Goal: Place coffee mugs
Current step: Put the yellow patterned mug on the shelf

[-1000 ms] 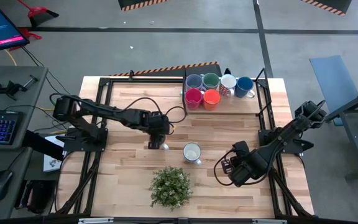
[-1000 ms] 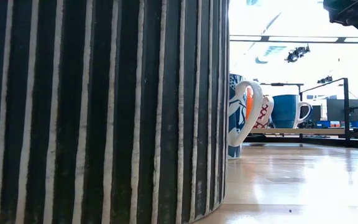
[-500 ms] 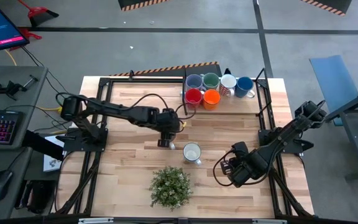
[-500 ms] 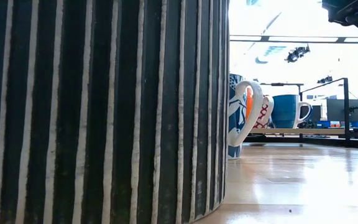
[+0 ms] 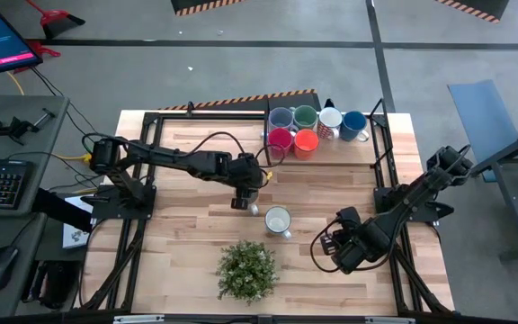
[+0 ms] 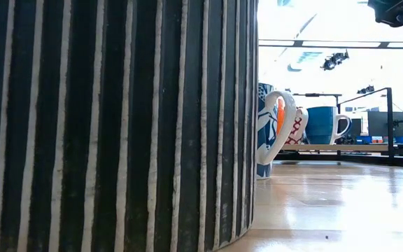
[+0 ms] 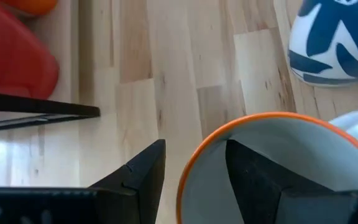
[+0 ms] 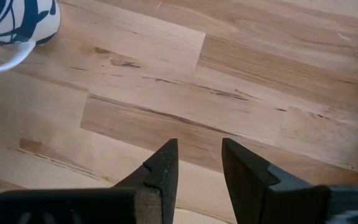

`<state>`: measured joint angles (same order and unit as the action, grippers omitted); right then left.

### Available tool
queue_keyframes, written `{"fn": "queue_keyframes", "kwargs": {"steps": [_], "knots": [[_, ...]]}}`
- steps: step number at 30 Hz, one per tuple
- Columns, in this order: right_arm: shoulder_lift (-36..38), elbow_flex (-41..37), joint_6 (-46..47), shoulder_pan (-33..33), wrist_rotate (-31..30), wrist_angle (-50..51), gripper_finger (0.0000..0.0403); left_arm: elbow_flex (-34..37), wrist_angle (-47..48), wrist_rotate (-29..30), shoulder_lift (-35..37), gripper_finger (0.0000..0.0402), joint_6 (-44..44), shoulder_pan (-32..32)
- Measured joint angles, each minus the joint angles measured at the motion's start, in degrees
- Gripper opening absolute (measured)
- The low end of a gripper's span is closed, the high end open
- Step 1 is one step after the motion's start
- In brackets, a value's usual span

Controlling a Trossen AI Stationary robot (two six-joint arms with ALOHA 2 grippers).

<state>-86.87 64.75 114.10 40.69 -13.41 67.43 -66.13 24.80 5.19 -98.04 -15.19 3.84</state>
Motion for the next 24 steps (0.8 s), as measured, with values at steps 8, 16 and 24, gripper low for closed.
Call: {"fn": "queue_keyframes", "kwargs": {"steps": [8,16,24], "knots": [[0.0,0.0,1.4,0.0,-0.09,0.03,0.0103,-0.03,-2.52,-0.68,-0.45,0.0158,-2.53,0.31],[0.0,0.0,0.97,0.0,-0.11,0.3,0.0103,-2.76,0.71,-1.05,-3.2,0.0158,-3.53,0.28],[0.0,0.0,0.96,0.0,-0.37,0.51,0.0103,-12.36,10.99,-0.01,-2.91,0.0158,-5.51,0.33]]}}
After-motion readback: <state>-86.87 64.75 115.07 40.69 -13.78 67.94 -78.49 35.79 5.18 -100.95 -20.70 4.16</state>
